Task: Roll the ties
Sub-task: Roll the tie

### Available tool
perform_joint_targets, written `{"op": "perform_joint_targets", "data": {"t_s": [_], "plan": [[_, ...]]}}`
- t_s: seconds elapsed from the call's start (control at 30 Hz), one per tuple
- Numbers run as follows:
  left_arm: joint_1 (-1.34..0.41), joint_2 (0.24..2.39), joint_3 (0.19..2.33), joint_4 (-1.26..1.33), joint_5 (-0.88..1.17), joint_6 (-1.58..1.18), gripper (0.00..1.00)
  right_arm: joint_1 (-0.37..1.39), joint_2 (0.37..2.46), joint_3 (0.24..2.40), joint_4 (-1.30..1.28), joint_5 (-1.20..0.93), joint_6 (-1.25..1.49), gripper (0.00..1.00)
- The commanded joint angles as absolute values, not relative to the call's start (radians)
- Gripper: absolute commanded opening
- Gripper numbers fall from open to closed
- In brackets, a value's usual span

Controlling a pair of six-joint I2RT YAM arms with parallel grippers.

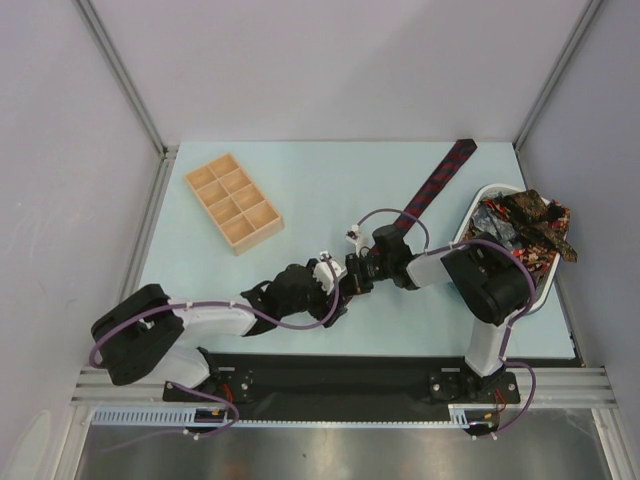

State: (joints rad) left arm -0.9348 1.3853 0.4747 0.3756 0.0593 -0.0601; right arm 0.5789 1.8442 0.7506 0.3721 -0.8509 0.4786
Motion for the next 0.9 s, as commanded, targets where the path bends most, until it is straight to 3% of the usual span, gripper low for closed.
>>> {"op": "perform_joint_targets", "data": {"t_s": [0.0,0.07,0.1,0.27,0.43,0.53,0.7,0.87], "plan": [[-0.943,1.436,0.523,0.402,0.087,-0.023,0.88,0.574,1.861,0.788,0.382,-0.876,0.477,0.0],[-0.945,1.46,0.552,0.37,0.077,-0.028,0.84,0.574,1.861,0.792,0.37,-0.873,0.468,0.0],[-0.945,1.48,0.56,0.361,0.075,-0.026,0.78,0.574,1.861,0.796,0.368,-0.871,0.466,0.0],[-0.943,1.517,0.583,0.321,0.068,-0.046,0.73,0.574,1.868,0.801,0.353,-0.871,0.457,0.0],[-0.945,1.522,0.584,0.285,0.067,-0.052,0.53,0.574,1.875,0.807,0.342,-0.87,0.453,0.02],[-0.945,1.519,0.575,0.264,0.071,-0.063,0.49,0.572,1.865,0.805,0.321,-0.85,0.439,0.06],[-0.945,1.516,0.58,0.238,0.077,-0.074,0.4,0.568,1.829,0.792,0.299,-0.804,0.42,0.28],[-0.945,1.539,0.598,0.212,0.065,-0.077,0.38,0.555,1.815,0.781,0.296,-0.788,0.426,0.38]]}}
